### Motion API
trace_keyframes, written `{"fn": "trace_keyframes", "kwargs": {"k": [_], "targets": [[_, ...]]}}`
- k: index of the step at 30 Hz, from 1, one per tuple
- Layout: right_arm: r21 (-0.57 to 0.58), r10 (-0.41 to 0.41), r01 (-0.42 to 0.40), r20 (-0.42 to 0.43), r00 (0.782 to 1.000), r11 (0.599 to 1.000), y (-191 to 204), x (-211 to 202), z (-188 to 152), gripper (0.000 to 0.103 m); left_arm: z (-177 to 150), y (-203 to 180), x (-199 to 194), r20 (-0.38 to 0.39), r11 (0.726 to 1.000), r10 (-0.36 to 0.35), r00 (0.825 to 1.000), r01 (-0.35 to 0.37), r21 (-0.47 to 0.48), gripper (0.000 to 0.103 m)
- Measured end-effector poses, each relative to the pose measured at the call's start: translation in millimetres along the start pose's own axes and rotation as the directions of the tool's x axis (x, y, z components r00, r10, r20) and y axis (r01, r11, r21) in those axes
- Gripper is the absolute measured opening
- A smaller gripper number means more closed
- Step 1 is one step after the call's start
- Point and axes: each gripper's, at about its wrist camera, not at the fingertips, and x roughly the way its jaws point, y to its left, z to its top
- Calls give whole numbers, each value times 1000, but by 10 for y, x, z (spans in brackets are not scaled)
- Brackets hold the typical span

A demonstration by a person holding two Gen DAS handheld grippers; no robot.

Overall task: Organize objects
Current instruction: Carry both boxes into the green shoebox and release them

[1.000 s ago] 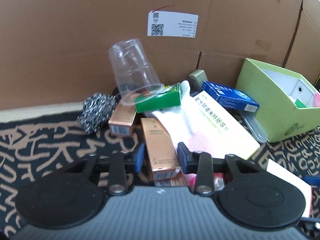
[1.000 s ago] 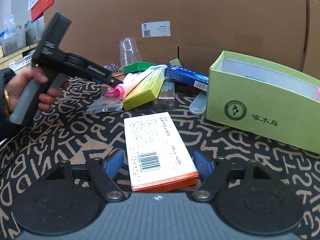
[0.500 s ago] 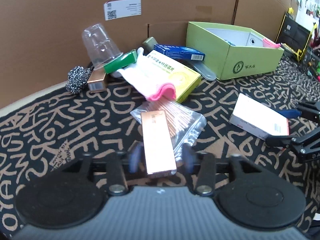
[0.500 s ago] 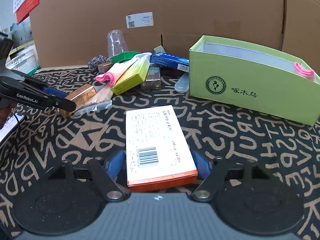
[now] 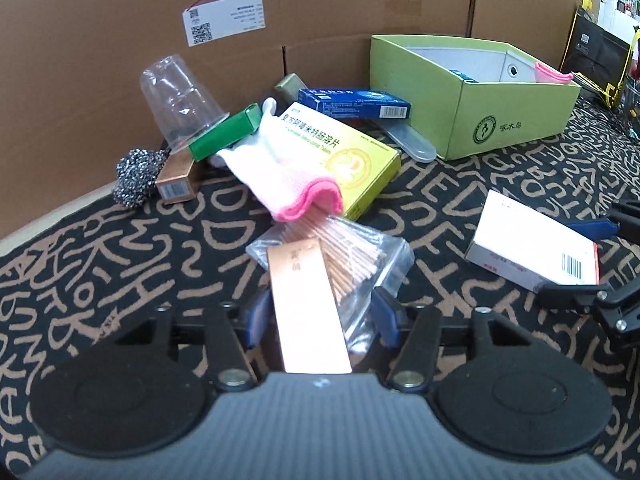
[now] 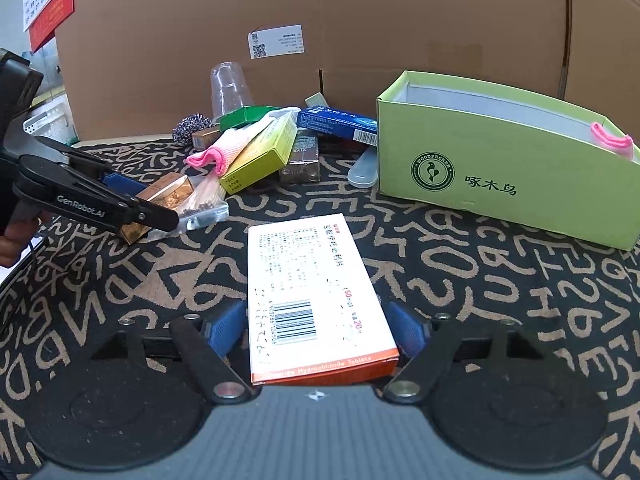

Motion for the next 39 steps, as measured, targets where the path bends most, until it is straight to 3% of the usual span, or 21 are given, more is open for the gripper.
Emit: {"fn": "trace_keyframes", "kwargs": {"k": [6,9,11,19,28,34,39], "targets": [[-1,-9,9,-4,1000,1000,11,5,1,81,-7,-26,12,3,1000,1,1000,-2,9,52],[-11,-16,16,2,1000,1000,27,16,-10,77,-21,-14,10,-5,1000,0,1000,0,-1,37],[-22,-20,20,9,1000,1000,46,7,-18,74,-22,-20,-32,-4,1000,0,1000,0,6,34],[10,-20,20,65,998,1000,-1,-188,-36,71,19,-120,-325,42,999,14,999,-16,49,33],[43,-58,51,182,982,998,-250,-484,186,71,518,-319,-581,140,997,-70,988,66,33,33],[62,-126,113,289,949,992,-518,-653,523,71,990,-599,-585,219,991,-127,967,117,60,33],[98,-196,172,336,921,980,-755,-552,810,71,1406,-834,-411,251,986,-167,954,159,53,33]]}}
